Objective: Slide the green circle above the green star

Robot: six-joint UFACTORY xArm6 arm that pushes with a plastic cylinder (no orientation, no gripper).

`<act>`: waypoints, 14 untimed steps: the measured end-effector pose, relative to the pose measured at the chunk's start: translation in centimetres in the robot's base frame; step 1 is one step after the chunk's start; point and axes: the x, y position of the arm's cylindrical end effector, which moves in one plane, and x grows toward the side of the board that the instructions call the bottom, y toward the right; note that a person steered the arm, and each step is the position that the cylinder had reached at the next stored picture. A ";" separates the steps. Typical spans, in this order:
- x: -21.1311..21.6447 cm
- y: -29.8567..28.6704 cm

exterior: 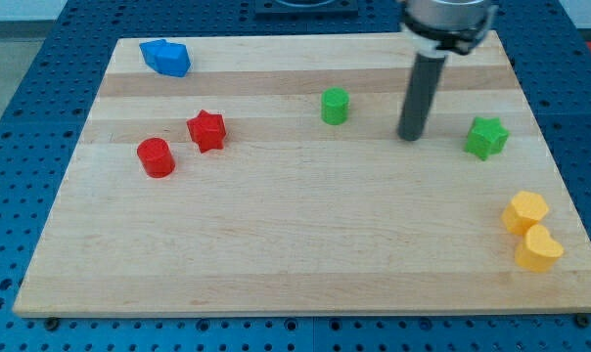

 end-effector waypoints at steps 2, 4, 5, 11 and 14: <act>-0.4 -13.3; -5.2 -14.7; -5.2 -11.8; -4.9 2.9; -4.1 3.9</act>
